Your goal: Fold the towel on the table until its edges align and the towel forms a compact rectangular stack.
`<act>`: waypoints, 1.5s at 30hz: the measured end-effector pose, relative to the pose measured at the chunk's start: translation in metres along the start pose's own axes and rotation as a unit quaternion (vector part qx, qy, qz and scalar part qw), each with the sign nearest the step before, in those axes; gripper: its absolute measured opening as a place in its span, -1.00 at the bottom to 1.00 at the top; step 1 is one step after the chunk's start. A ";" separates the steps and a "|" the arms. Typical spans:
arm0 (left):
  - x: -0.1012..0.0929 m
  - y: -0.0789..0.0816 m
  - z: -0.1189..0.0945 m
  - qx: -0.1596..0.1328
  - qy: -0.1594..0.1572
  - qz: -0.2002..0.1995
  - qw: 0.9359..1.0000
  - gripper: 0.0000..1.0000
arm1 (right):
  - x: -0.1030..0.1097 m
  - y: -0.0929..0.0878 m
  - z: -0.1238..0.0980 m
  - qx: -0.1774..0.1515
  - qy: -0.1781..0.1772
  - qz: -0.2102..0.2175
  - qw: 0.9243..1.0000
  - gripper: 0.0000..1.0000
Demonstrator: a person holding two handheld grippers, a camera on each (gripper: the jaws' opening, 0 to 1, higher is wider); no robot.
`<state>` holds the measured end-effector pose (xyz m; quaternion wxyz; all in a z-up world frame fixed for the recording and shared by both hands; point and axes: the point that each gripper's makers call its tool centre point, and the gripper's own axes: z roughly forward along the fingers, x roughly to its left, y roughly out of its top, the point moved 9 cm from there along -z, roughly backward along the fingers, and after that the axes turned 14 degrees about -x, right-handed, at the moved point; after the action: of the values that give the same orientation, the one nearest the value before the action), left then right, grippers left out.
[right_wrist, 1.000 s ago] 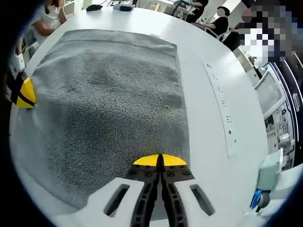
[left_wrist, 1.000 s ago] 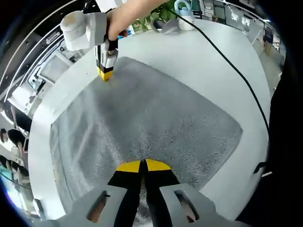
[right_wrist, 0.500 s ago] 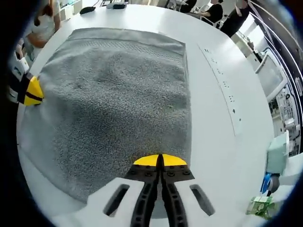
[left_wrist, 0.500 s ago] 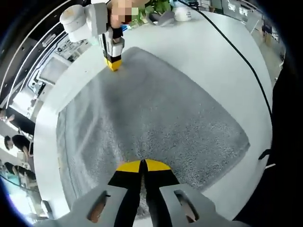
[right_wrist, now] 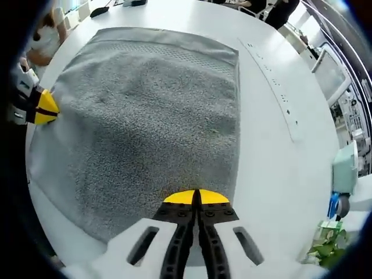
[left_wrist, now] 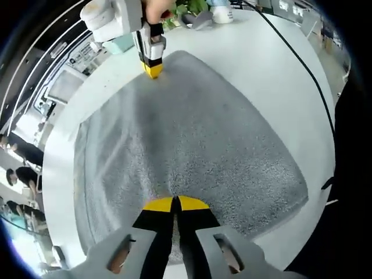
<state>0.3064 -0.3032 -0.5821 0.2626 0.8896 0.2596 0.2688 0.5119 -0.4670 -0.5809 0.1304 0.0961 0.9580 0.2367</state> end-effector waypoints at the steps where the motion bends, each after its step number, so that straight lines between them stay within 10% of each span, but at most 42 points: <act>1: 0.000 0.000 0.000 -0.001 0.000 -0.001 1.000 -0.97 | 0.001 -0.002 -0.001 0.001 -0.001 0.002 1.000 -1.00; 45: 0.009 -0.010 -0.004 -0.049 -0.036 -0.008 0.998 -0.97 | 0.024 -0.023 -0.021 0.038 -0.013 0.036 0.999 -1.00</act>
<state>0.3071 -0.2894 -0.5827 0.3172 0.8827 0.2434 0.2468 0.4802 -0.4907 -0.5787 0.1308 0.1389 0.9603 0.2036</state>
